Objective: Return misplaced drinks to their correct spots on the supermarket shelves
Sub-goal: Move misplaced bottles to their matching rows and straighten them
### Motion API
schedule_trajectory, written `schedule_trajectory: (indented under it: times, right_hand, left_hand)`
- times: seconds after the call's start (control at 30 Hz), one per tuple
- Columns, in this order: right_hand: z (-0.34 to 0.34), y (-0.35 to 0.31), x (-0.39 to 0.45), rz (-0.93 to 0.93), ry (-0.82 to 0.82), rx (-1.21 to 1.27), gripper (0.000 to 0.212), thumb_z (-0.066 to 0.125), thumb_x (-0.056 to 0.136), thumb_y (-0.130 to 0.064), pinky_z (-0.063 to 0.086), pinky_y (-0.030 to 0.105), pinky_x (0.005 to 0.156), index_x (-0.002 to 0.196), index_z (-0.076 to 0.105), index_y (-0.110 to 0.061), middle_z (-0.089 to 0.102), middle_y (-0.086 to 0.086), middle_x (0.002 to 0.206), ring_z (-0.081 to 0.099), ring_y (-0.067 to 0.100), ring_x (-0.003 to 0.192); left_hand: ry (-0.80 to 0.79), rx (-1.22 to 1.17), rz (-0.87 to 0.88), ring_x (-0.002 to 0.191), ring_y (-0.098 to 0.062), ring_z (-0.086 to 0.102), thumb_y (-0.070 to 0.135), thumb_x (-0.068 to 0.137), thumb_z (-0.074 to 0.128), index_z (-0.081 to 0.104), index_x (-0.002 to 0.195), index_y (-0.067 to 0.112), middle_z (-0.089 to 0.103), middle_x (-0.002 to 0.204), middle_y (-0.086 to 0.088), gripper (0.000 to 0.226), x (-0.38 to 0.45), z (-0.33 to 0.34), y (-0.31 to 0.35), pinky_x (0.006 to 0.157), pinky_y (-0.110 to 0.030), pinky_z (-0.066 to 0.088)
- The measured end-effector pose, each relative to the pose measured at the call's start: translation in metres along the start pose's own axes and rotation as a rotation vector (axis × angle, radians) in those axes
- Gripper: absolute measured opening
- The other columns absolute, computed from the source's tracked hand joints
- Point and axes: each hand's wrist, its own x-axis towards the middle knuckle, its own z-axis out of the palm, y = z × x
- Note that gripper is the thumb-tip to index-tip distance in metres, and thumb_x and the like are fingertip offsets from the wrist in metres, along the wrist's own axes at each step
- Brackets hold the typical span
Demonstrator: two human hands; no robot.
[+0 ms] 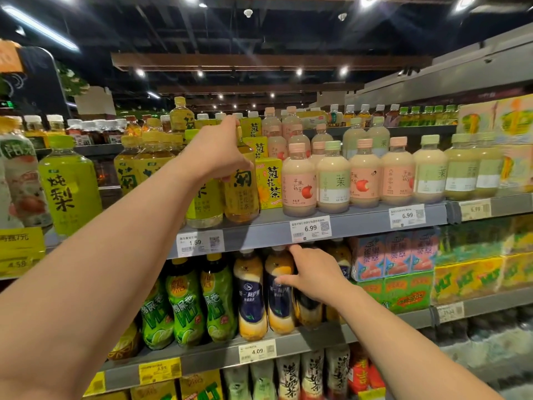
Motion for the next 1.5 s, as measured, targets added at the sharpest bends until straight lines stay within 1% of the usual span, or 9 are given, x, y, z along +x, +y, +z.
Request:
schedule_trajectory:
  times: [0.17, 0.3, 0.5, 0.77, 0.97, 1.13, 1.2, 1.37, 1.5]
  right_hand:
    - [-0.005, 0.000, 0.014, 0.022, -0.098, 0.025, 0.062, 0.066, 0.080, -0.065, 0.052, 0.037, 0.074, 0.109, 0.056, -0.011, 0.066, 0.005, 0.101, 0.063, 0.026, 0.095]
    - [-0.004, -0.006, 0.020, 0.068, -0.115, 0.036, 0.064, 0.057, 0.077, -0.077, 0.045, 0.033, 0.064, 0.080, 0.054, -0.012, 0.053, -0.002, 0.071, 0.055, 0.020, 0.072]
    - [-0.003, -0.017, 0.024, 0.083, -0.077, 0.036, 0.052, 0.068, 0.083, -0.055, 0.040, 0.032, 0.064, 0.061, 0.039, -0.018, 0.044, -0.004, 0.062, 0.055, 0.023, 0.074]
    - [-0.005, -0.010, 0.024, 0.108, -0.169, 0.195, 0.043, 0.071, 0.082, -0.053, 0.054, 0.038, 0.074, 0.074, 0.053, -0.015, 0.057, 0.000, 0.068, 0.062, 0.022, 0.076]
    - [-0.006, -0.012, 0.008, 0.099, -0.130, 0.111, 0.051, 0.063, 0.087, -0.055, 0.049, 0.036, 0.072, 0.114, 0.053, -0.014, 0.064, 0.005, 0.105, 0.061, 0.025, 0.097]
    - [-0.031, -0.021, -0.014, -0.003, -0.115, -0.031, 0.067, 0.060, 0.089, -0.056, 0.049, 0.036, 0.082, 0.146, 0.034, -0.033, 0.060, -0.002, 0.130, 0.058, 0.022, 0.117]
    - [-0.049, -0.026, -0.017, -0.006, -0.112, -0.001, 0.063, 0.060, 0.086, -0.059, 0.050, 0.035, 0.089, 0.143, 0.040, -0.041, 0.061, -0.011, 0.132, 0.057, 0.016, 0.120]
    - [-0.105, -0.049, -0.007, -0.023, -0.017, 0.261, 0.034, 0.069, 0.083, -0.054, 0.050, 0.024, 0.080, 0.113, 0.065, -0.039, 0.067, -0.022, 0.089, 0.061, -0.003, 0.087]
    - [-0.141, -0.080, 0.023, -0.108, 0.107, 0.424, 0.029, 0.074, 0.080, -0.047, 0.056, 0.030, 0.074, 0.107, 0.066, -0.037, 0.070, -0.016, 0.095, 0.062, -0.004, 0.075]
  left_hand:
    - [0.008, 0.024, 0.007, 0.057, -0.014, 0.068, 0.033, 0.082, 0.076, 0.029, 0.147, 0.019, 0.062, 0.095, -0.002, 0.082, 0.002, 0.004, -0.002, 0.047, -0.028, 0.053]
    - [-0.005, 0.060, 0.011, 0.055, -0.014, 0.068, 0.033, 0.084, 0.074, 0.028, 0.147, 0.018, 0.060, 0.090, -0.001, 0.080, 0.006, 0.006, -0.003, 0.054, -0.034, 0.060]
    - [-0.023, 0.123, 0.031, 0.058, -0.017, 0.067, 0.037, 0.085, 0.072, 0.032, 0.145, 0.013, 0.063, 0.083, -0.002, 0.076, 0.010, 0.004, -0.004, 0.056, -0.035, 0.059]
    - [-0.060, 0.125, 0.060, 0.060, -0.019, 0.066, 0.040, 0.083, 0.074, 0.034, 0.144, 0.015, 0.065, 0.081, -0.003, 0.077, 0.009, -0.006, -0.004, 0.047, -0.030, 0.054]
    - [-0.004, 0.071, 0.107, 0.052, -0.009, 0.066, 0.046, 0.080, 0.074, 0.017, 0.154, 0.028, 0.051, 0.141, -0.005, 0.095, 0.005, -0.003, -0.012, 0.042, -0.021, 0.050]
    - [0.088, 0.010, 0.150, 0.051, -0.005, 0.065, 0.047, 0.082, 0.072, 0.026, 0.152, 0.032, 0.053, 0.140, -0.005, 0.085, -0.009, -0.009, -0.021, 0.056, -0.025, 0.058]
    - [0.129, -0.009, 0.144, 0.057, -0.005, 0.066, 0.051, 0.081, 0.071, 0.039, 0.147, 0.032, 0.059, 0.132, -0.002, 0.075, -0.016, -0.019, -0.027, 0.062, -0.030, 0.060]
    - [0.249, -0.060, 0.097, 0.085, -0.018, 0.068, 0.057, 0.080, 0.069, 0.059, 0.129, 0.027, 0.063, 0.128, 0.002, 0.058, -0.034, -0.048, -0.056, 0.082, -0.043, 0.058]
    - [0.328, -0.093, 0.006, 0.084, -0.016, 0.067, 0.055, 0.080, 0.070, 0.062, 0.125, 0.027, 0.065, 0.124, 0.005, 0.054, -0.043, -0.067, -0.086, 0.082, -0.042, 0.057]
